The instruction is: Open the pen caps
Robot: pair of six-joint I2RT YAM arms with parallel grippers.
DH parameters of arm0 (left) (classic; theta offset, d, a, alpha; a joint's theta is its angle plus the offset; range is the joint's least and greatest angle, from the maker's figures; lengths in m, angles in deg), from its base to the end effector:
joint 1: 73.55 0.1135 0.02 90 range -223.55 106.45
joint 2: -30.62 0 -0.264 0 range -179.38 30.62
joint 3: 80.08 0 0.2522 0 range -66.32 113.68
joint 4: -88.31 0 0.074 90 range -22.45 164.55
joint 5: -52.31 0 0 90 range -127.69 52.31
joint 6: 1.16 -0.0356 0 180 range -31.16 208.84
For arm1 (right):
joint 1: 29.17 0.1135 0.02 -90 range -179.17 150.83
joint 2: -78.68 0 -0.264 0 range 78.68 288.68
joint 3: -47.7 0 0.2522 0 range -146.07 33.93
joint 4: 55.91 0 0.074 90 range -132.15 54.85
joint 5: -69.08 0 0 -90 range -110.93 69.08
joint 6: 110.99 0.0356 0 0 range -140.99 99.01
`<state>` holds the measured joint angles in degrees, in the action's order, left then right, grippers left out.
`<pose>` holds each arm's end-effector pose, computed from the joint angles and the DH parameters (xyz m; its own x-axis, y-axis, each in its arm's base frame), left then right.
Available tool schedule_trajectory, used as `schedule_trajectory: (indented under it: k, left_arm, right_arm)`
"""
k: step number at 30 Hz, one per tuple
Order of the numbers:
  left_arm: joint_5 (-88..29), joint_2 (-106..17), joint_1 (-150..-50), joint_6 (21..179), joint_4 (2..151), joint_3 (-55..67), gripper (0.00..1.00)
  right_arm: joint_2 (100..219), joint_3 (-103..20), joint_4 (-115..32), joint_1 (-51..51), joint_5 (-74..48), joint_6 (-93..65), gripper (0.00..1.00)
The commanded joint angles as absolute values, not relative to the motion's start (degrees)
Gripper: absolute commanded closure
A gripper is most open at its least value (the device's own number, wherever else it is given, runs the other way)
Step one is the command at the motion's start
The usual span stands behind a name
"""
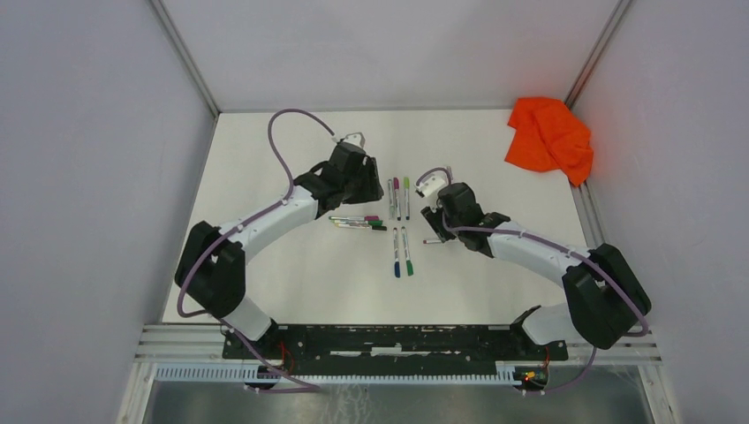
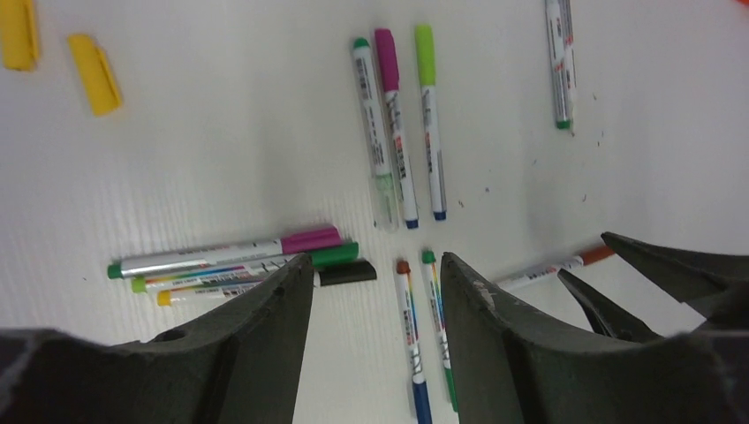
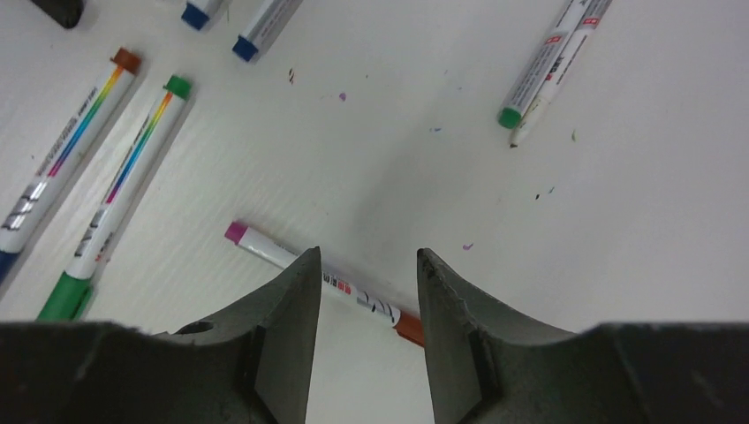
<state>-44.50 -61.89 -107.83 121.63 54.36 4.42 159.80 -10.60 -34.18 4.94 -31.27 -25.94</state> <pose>0.3020 -0.2007 0.2690 -0.7279 -0.1546 -0.6681 0.1097 0.9354 -0.3361 0.2432 0.1570 0.2000 -0.5402 -0.4684 -0.6991 -0.4941 0.8490 -0.1871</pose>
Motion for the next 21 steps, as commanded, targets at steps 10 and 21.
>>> schedule_trajectory:
  k: [10, 21]
  left_arm:
    - [-42.68, -46.47, -112.15, 128.38, 64.6, -7.87, 0.38]
    - [-43.31, -43.04, -112.18, 128.91, 63.86, -8.4, 0.37]
  right_arm:
    - [160.06, -7.63, -32.68, 10.39, -30.02, -33.51, 0.5]
    - [163.31, -8.5, -32.32, 10.71, -28.48, -35.11, 0.5]
